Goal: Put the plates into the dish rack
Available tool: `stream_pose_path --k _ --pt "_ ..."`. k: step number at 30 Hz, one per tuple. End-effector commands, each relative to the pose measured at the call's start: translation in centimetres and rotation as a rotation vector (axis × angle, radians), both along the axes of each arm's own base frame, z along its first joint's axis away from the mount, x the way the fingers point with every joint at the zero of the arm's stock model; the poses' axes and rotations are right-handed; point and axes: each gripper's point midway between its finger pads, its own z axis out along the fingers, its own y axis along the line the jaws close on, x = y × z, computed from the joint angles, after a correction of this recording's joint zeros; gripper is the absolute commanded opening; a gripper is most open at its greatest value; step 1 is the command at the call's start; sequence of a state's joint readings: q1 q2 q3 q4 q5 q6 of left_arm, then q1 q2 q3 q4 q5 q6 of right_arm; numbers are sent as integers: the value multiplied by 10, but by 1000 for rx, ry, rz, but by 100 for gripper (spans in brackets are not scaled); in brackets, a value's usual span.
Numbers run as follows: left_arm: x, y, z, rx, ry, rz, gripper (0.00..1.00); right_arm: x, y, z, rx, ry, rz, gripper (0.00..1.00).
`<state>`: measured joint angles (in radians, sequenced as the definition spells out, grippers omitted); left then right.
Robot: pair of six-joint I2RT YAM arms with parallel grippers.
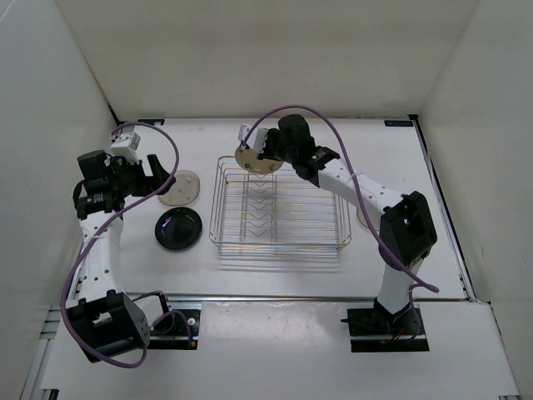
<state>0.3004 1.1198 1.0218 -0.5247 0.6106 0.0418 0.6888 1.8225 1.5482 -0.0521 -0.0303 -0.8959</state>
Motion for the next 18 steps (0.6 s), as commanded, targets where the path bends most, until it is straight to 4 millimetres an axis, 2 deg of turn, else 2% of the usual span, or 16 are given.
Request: stream_pose_path --k 1,5,6,7,13,14,18 --pt "-5 -1 11 7 -39 -11 100 -6 5 18 55 -22 14 0" --pt "-5 -2 12 2 -40 -19 100 -9 3 4 41 9 10 0" --pt "-5 -2 12 2 -40 -19 100 -12 5 9 44 0 11 0" --pt "-5 -2 12 2 -40 -19 100 -13 4 4 43 14 7 0" --pt "-5 -2 12 2 -40 -19 100 -17 7 2 37 21 16 0" --pt "-5 -2 12 2 -40 -19 100 -18 7 -10 25 48 12 0" --pt "-5 -2 11 10 -43 -23 100 -24 9 -17 12 64 21 0"
